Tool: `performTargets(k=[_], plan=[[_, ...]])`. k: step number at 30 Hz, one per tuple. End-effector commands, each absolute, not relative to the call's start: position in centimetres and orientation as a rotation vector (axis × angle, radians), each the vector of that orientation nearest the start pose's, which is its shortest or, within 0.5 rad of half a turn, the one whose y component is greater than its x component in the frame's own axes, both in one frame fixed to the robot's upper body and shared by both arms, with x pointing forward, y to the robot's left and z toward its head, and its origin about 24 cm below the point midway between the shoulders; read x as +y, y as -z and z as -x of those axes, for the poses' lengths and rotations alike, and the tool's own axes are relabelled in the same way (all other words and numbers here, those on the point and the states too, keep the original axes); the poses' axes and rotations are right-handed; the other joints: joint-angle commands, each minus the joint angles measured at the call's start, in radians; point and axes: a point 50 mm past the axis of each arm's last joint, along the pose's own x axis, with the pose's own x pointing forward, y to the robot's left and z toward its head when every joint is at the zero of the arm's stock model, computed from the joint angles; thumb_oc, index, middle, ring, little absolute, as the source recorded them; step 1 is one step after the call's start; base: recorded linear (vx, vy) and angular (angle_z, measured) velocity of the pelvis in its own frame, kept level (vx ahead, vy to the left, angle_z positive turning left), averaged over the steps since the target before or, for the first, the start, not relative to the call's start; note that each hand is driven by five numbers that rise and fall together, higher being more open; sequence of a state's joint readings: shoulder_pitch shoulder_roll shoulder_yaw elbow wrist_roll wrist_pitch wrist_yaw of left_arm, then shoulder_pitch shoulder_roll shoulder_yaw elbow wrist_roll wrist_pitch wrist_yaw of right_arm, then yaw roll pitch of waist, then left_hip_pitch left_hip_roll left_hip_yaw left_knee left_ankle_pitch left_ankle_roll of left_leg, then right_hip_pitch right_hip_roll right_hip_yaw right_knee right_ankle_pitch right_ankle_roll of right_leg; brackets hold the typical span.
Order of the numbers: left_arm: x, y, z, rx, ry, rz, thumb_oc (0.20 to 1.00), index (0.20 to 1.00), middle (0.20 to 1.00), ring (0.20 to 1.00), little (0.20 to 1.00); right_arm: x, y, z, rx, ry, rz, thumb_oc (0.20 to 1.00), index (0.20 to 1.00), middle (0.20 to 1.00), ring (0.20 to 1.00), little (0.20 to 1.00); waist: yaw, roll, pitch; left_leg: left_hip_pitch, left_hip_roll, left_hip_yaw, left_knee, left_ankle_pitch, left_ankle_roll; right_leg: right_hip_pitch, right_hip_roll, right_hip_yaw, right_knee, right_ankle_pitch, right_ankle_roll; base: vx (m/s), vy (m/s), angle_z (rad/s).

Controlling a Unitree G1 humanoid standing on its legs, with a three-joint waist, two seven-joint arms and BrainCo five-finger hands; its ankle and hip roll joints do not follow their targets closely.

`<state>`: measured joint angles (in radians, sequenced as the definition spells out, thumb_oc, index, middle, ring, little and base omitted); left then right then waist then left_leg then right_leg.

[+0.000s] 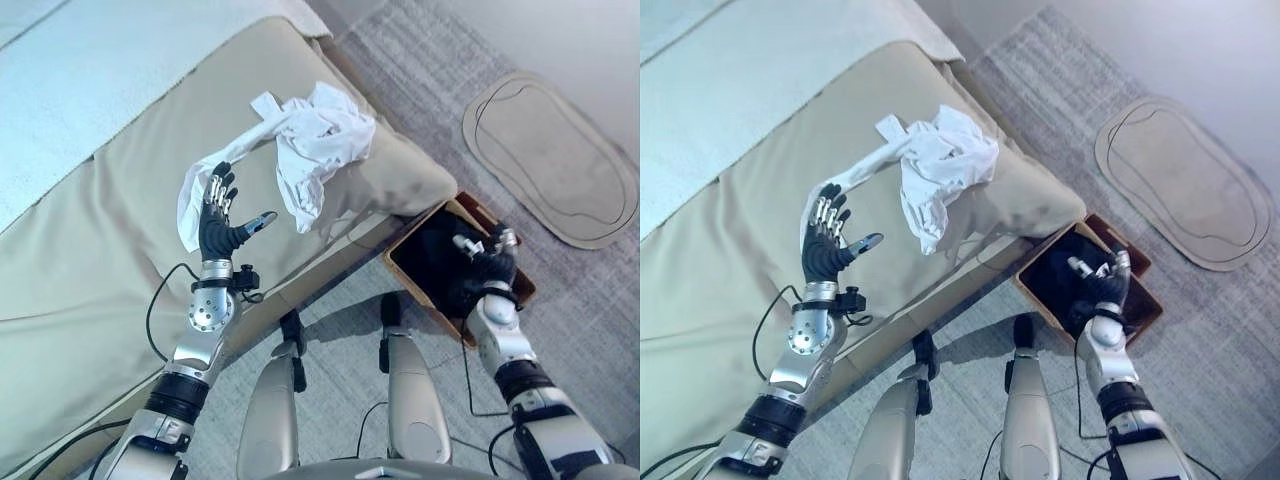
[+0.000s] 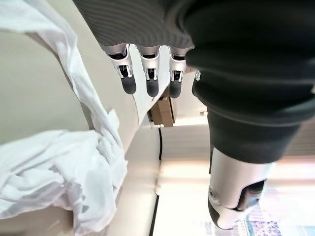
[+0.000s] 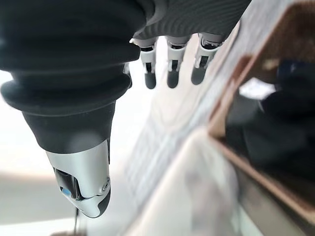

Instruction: Pick up clothes into the bucket

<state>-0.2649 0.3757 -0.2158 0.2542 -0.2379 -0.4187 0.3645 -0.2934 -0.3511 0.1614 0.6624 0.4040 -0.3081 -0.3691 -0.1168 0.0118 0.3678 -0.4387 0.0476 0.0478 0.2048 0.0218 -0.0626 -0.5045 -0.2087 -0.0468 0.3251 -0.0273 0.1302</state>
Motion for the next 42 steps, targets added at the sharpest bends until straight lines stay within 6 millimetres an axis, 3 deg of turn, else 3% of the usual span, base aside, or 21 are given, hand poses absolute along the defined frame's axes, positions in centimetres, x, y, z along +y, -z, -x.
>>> performTargets(k=[1, 4, 8, 12, 16, 23, 26, 27, 32, 42], plan=[[18.8, -10.9, -30.0, -0.474, -0.156, -0.199, 1.000, 1.000, 1.000, 1.000, 1.000, -21.3, -2.2, -29.7, -0.022, 0.279, 0.040, 1.000, 1.000, 1.000, 1.000, 1.000, 0.009, -0.044, -0.005, -0.022, -0.023, -0.009, 0.048, -0.026, 0.023, 0.050, -0.019, -0.026, -0.127, 0.123, 0.023, 0.05, 0.007, 0.09], [19.3, -10.7, -31.6, -0.440, -0.202, -0.289, 1.000, 1.000, 1.000, 1.000, 1.000, -17.8, -1.5, -29.2, -0.002, 0.113, 0.034, 1.000, 1.000, 1.000, 1.000, 1.000, 0.010, -0.059, -0.004, 0.001, -0.018, -0.010, 0.054, -0.030, 0.023, 0.076, -0.016, -0.027, -0.132, 0.118, 0.024, 0.01, 0.001, 0.01], [20.1, -11.2, -32.4, -0.447, -0.245, -0.421, 1.000, 1.000, 1.000, 1.000, 1.000, -16.3, -2.0, -29.1, -0.034, 0.029, 0.032, 1.000, 1.000, 1.000, 1.000, 1.000, 0.009, -0.074, 0.012, -0.026, -0.019, -0.011, 0.113, -0.051, 0.027, 0.057, -0.011, -0.021, -0.106, 0.106, 0.023, -0.01, 0.019, -0.01], [21.1, -13.0, -33.0, -0.496, -0.303, -0.456, 1.000, 1.000, 1.000, 1.000, 1.000, -15.5, -3.6, -29.9, -0.097, 0.000, 0.017, 1.000, 1.000, 1.000, 1.000, 1.000, 0.010, -0.090, 0.052, -0.096, -0.018, -0.004, 0.201, -0.076, 0.036, -0.007, 0.000, 0.003, -0.050, 0.096, 0.019, -0.07, 0.054, -0.06], [21.6, -15.9, -33.9, -0.582, -0.341, -0.520, 1.000, 1.000, 1.000, 1.000, 1.000, -15.6, -5.5, -30.5, -0.175, -0.004, 0.037, 1.000, 1.000, 1.000, 1.000, 1.000, 0.007, -0.093, 0.094, -0.208, -0.022, -0.010, 0.288, -0.099, 0.037, -0.109, 0.004, 0.008, 0.025, 0.074, 0.013, -0.09, 0.030, -0.02], [21.2, -21.4, -34.8, -0.756, -0.374, -0.643, 1.000, 1.000, 1.000, 1.000, 1.000, -16.0, -8.0, -31.1, -0.281, 0.012, 0.071, 1.000, 1.000, 1.000, 1.000, 1.000, -0.011, -0.093, 0.115, -0.371, -0.018, -0.005, 0.358, -0.107, 0.034, -0.268, 0.001, 0.023, 0.080, 0.086, 0.012, -0.08, 0.035, 0.03], [20.4, -24.8, -35.2, -0.862, -0.375, -0.735, 1.000, 1.000, 1.000, 1.000, 1.000, -16.4, -8.0, -31.0, -0.286, 0.026, 0.093, 1.000, 1.000, 1.000, 1.000, 1.000, -0.027, -0.090, 0.122, -0.440, -0.018, -0.001, 0.357, -0.097, 0.033, -0.341, -0.002, 0.030, 0.084, 0.100, 0.015, -0.06, 0.036, -0.01], [20.3, -24.8, -35.2, -0.863, -0.375, -0.735, 1.000, 1.000, 1.000, 1.000, 1.000, -16.4, -8.0, -31.0, -0.287, 0.027, 0.092, 1.000, 1.000, 1.000, 1.000, 1.000, -0.026, -0.090, 0.120, -0.442, -0.018, 0.000, 0.358, -0.098, 0.033, -0.343, -0.002, 0.030, 0.085, 0.100, 0.015, -0.04, 0.024, -0.01], [19.4, -29.0, -35.6, -0.978, -0.399, -0.896, 1.000, 1.000, 1.000, 1.000, 1.000, -17.5, -7.3, -30.8, -0.262, 0.059, 0.116, 1.000, 1.000, 1.000, 1.000, 1.000, -0.051, -0.080, 0.123, -0.529, -0.020, 0.003, 0.371, -0.092, 0.037, -0.435, -0.006, 0.041, 0.095, 0.120, 0.024, -0.03, 0.027, -0.03], [17.5, -33.2, -35.8, -1.104, -0.369, -1.179, 1.000, 1.000, 1.000, 1.000, 1.000, -19.1, -7.0, -30.3, -0.255, 0.092, 0.086, 1.000, 1.000, 1.000, 1.000, 1.000, -0.085, -0.061, 0.112, -0.592, -0.020, 0.006, 0.378, -0.093, 0.047, -0.512, -0.004, 0.061, 0.104, 0.126, 0.031, 0.00, 0.012, -0.06]])
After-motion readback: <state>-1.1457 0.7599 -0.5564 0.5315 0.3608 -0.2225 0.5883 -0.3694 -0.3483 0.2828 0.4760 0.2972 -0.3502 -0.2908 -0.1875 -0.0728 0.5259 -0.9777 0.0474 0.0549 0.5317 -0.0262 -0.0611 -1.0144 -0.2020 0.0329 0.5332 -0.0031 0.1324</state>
